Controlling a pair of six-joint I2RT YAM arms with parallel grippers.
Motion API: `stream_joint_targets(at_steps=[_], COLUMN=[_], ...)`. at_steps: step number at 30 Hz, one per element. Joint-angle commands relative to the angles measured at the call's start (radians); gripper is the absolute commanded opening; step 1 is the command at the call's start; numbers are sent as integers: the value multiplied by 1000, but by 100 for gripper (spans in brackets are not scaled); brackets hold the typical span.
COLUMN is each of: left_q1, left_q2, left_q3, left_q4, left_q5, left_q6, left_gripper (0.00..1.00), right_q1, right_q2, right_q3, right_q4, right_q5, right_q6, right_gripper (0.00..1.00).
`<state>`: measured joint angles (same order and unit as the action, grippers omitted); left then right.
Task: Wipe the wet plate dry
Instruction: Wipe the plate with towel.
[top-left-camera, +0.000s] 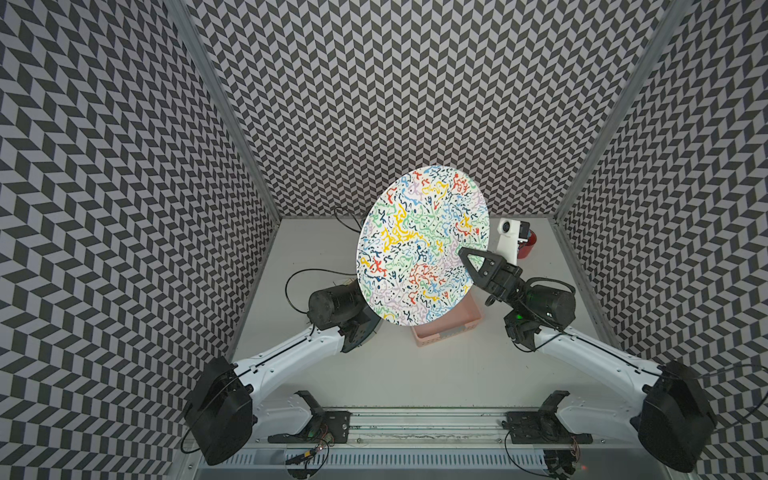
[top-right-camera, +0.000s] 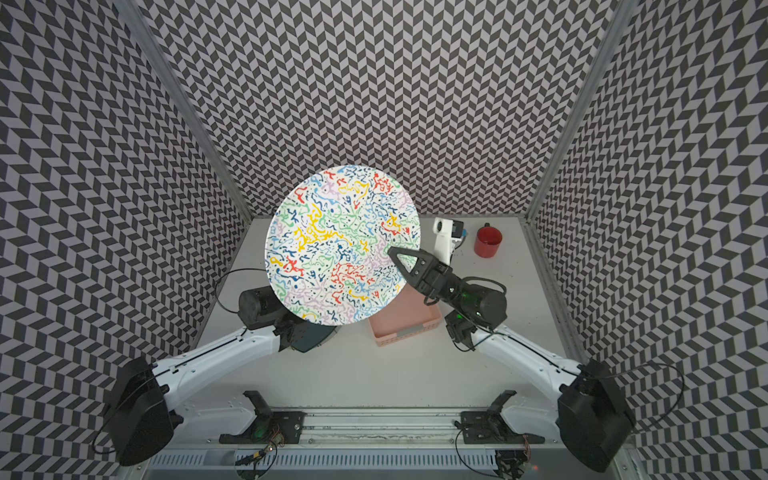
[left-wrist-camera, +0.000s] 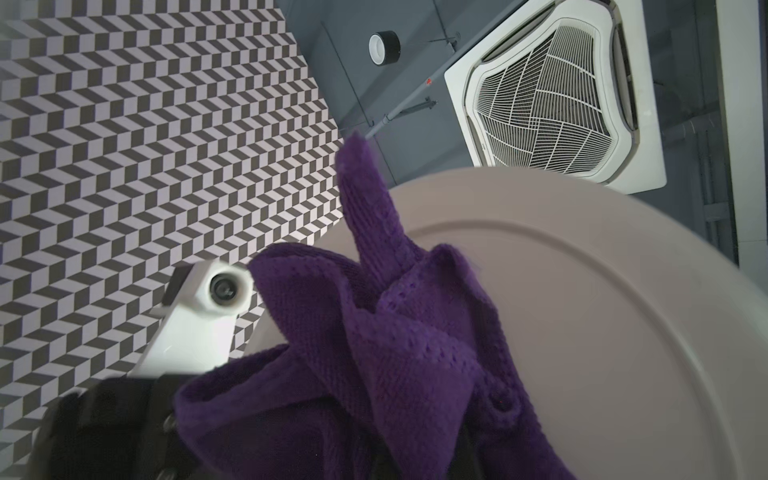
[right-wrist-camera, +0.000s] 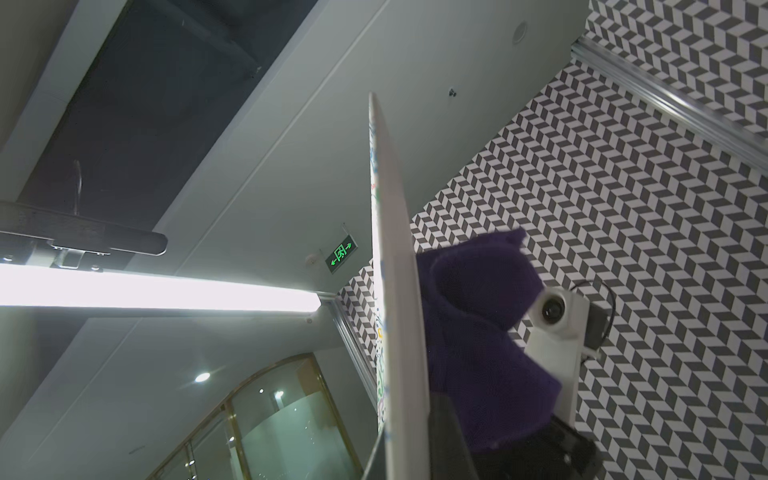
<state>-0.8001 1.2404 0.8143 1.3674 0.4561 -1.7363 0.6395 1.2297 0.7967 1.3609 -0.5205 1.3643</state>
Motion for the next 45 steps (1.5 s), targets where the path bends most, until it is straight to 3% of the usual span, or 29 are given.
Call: stream_joint_targets(at_steps=[1,6,10,12,13,14,16,17,20,24,29,32,36,38,40,43,45], left_q1=[-55,1,124,190,216,226,197,163,125,95,90,144,230,205,99,-89,-128], left_q2=[-63,-183,-302,-371,-413,-459,-518,-523,-472,-348,-298,-286,-201,-131,-58,5,1], left_q3=[-39,-118,-153,-154,-138,-98,1,19,36,42,22,71,213,282,333,340,293], left_q4=[81,18,-67,-193,-246,-469,-970,-1114,-1269,-1325,-1322,-1352,-1439,-1470,-1506,-1542,-1538], left_q5=[41,39,64,88,94,77,-99,-224,-426,-503,-612,-648,-604,-501,-409,-499,-557], left_q6=[43,77,100,154,238,382,743,878,1065,1121,1114,1134,1232,1346,1477,1571,1550], left_gripper=[0,0,0,0,0,0,0,0,0,0,0,0,0,0,0,0,0], right_q1=[-73,-167,-209,-214,-213,-213,-207,-196,-150,-119,-116,-76,77,139,152,139,98], right_q2=[15,-35,-100,-137,-158,-177,-214,-230,-265,-274,-294,-324,-365,-376,-381,-394,-414], right_q3=[32,-28,-99,-123,-128,-129,-119,-118,-122,-112,-128,-164,-242,-276,-281,-276,-242], right_q4=[-130,-149,-230,-299,-344,-405,-519,-565,-631,-657,-671,-703,-744,-724,-693,-647,-675], right_q5=[126,137,150,153,149,136,122,137,188,209,205,194,247,277,283,352,349], right_q6=[-25,-11,-71,-133,-170,-212,-294,-328,-411,-453,-483,-534,-622,-630,-625,-592,-580], right_gripper=[0,0,0,0,0,0,0,0,0,0,0,0,0,0,0,0,0])
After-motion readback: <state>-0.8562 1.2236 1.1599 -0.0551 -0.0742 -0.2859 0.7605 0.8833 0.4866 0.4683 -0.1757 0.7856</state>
